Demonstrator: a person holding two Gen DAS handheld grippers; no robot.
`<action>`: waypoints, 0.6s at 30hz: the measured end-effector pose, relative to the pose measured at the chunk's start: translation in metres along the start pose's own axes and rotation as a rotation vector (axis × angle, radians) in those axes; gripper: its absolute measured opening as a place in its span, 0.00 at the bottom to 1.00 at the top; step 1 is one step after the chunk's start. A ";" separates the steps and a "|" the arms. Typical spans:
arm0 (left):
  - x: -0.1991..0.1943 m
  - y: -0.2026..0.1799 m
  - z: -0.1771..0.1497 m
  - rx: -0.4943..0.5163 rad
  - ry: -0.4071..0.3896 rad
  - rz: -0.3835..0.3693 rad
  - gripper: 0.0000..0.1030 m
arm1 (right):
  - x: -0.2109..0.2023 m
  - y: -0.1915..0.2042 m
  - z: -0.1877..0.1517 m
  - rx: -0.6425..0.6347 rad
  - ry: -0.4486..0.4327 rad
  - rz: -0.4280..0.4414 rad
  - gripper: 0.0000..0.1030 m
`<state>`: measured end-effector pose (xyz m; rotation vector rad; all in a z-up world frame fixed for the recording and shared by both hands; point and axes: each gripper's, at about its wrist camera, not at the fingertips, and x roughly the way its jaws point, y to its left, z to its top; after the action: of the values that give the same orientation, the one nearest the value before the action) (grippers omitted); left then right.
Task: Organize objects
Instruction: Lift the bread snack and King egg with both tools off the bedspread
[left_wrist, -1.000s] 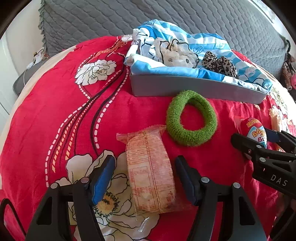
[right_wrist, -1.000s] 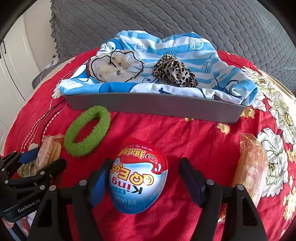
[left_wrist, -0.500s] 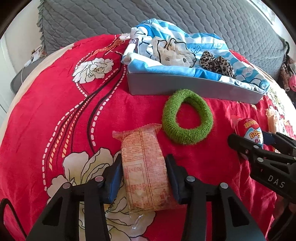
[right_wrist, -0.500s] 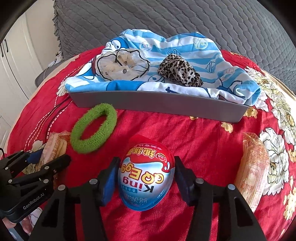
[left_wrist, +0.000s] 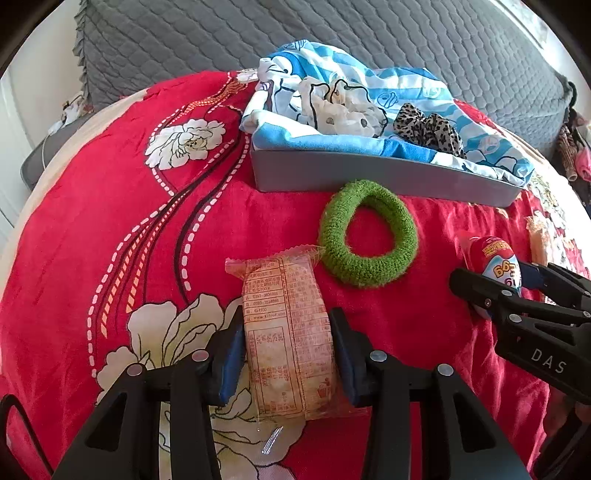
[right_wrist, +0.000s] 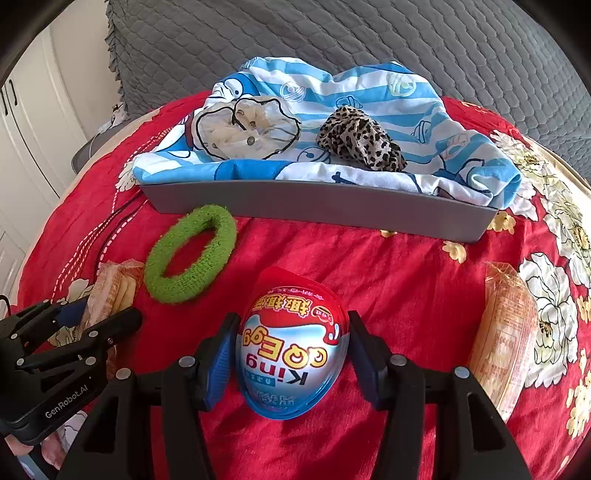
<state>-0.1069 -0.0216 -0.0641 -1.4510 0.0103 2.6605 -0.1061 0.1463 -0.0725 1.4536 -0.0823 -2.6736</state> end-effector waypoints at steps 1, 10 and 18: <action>0.000 0.000 0.000 -0.001 0.001 0.001 0.43 | -0.001 0.000 0.000 0.001 0.000 0.002 0.55; -0.005 -0.003 -0.002 0.016 -0.004 0.006 0.43 | -0.007 0.002 -0.003 -0.008 0.005 0.013 0.55; -0.011 -0.009 -0.003 0.038 -0.015 0.010 0.43 | -0.013 0.005 -0.006 -0.023 0.007 0.017 0.55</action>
<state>-0.0977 -0.0141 -0.0566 -1.4233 0.0658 2.6638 -0.0943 0.1428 -0.0644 1.4492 -0.0631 -2.6475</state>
